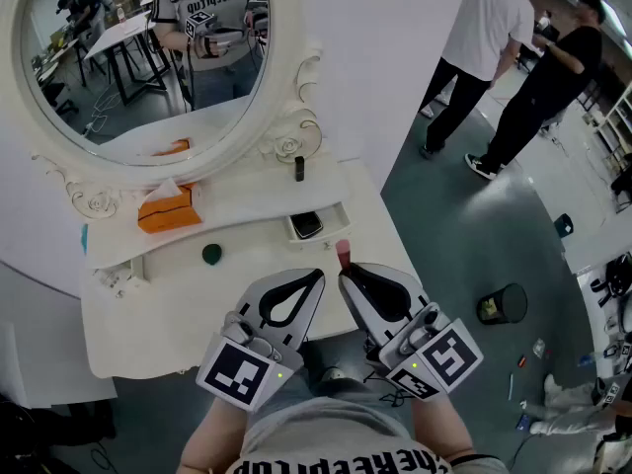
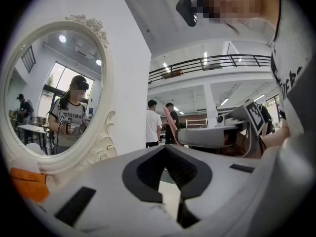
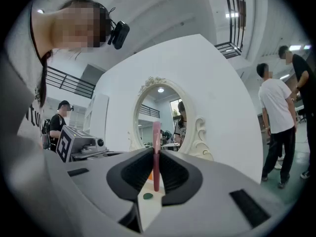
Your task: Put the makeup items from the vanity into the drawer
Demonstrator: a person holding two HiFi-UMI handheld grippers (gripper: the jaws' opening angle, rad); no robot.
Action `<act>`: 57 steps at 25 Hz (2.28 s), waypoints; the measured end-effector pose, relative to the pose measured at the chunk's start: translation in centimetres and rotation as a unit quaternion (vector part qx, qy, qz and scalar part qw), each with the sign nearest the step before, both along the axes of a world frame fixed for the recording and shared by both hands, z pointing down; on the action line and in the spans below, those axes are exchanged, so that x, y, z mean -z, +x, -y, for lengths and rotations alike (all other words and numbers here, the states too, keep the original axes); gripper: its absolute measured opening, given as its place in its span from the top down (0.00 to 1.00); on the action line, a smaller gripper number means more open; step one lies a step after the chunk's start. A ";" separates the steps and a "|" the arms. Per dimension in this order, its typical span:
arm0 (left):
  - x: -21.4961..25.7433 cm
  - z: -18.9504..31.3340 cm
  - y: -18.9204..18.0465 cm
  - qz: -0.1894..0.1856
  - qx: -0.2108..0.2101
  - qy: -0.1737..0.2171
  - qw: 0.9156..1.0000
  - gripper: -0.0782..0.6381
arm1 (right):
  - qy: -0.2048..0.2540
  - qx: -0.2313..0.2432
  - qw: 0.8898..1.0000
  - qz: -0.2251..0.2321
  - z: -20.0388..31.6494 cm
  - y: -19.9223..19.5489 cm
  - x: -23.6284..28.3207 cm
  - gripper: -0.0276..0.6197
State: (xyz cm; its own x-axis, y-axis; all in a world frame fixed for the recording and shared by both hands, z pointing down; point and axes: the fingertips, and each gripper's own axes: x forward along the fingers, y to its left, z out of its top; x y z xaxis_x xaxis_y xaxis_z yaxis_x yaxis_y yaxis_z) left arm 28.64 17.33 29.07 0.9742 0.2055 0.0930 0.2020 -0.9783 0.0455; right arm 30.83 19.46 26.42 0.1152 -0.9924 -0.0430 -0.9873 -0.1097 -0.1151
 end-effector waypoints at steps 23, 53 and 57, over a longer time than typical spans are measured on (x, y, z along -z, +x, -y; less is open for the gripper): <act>0.2 1.6 -4.6 -0.011 0.070 0.003 0.997 0.87 | 0.007 0.064 0.998 0.004 1.6 -4.0 0.4 0.87; 1.1 3.3 -17.9 -0.005 0.257 0.021 0.966 0.87 | 0.028 0.250 0.968 0.000 5.0 -16.7 1.6 0.87; 1.1 5.8 -20.2 -0.003 0.269 0.019 0.963 0.87 | 0.027 0.259 0.966 0.002 7.6 -19.0 1.7 0.87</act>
